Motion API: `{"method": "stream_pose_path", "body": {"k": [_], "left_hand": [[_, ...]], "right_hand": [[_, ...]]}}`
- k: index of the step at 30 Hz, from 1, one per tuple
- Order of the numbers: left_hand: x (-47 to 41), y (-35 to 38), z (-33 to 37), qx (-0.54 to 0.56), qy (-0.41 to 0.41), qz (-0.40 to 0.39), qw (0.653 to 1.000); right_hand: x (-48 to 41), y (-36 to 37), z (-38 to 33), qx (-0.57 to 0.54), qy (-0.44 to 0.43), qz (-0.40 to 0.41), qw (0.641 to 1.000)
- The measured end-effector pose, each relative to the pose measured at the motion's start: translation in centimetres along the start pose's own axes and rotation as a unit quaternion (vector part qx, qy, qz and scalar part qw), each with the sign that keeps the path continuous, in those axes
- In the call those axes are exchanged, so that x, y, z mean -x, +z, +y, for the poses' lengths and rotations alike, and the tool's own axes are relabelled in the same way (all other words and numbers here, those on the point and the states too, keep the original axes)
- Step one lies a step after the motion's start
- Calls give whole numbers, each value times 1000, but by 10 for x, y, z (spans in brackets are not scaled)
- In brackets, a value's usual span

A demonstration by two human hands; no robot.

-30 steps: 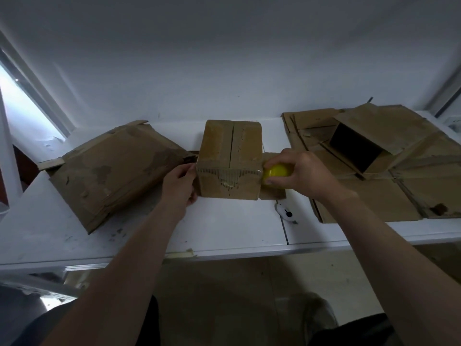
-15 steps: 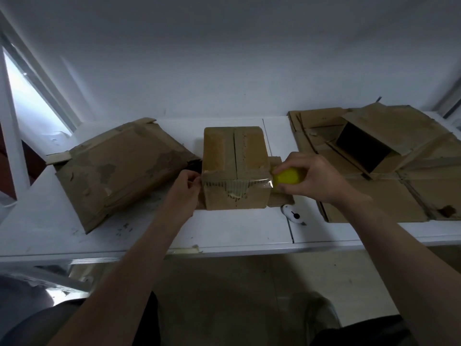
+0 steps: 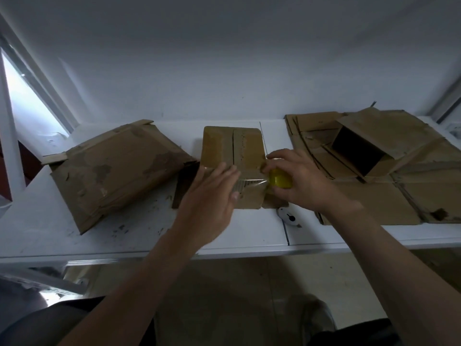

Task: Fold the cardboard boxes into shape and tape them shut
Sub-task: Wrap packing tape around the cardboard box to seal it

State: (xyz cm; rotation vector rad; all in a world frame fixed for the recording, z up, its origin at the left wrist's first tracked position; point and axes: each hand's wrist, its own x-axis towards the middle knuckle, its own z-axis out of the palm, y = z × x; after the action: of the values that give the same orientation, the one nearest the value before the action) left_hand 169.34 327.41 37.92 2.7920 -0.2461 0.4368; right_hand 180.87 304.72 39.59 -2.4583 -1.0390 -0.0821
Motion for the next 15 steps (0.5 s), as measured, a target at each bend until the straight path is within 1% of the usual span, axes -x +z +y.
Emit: {"method": "stream_pose_path", "body": {"k": [1, 2, 3, 5, 8, 12, 15], "left_hand": [[1, 4, 1, -33, -7, -40, 999], [2, 7, -1, -60, -12, -57, 996], [2, 8, -2, -71, -11, -60, 996], [0, 7, -4, -59, -4, -42, 997], [-7, 3, -7, -41, -9, -56, 998], [-12, 1, -15, -69, -30, -96, 992], [-17, -1, -24, -36, -69, -124, 989]], "right_hand": [[0, 0, -5, 13, -11, 8, 1000], [-1, 2, -12, 18, -26, 13, 999], [-3, 6, -22, 15, -40, 9, 999], [-6, 17, -45, 22, -52, -27, 998], [-7, 38, -66, 126, -32, -76, 989], [-1, 37, -63, 220, -2, -60, 974], [8, 30, -52, 251, 20, -41, 967]]}}
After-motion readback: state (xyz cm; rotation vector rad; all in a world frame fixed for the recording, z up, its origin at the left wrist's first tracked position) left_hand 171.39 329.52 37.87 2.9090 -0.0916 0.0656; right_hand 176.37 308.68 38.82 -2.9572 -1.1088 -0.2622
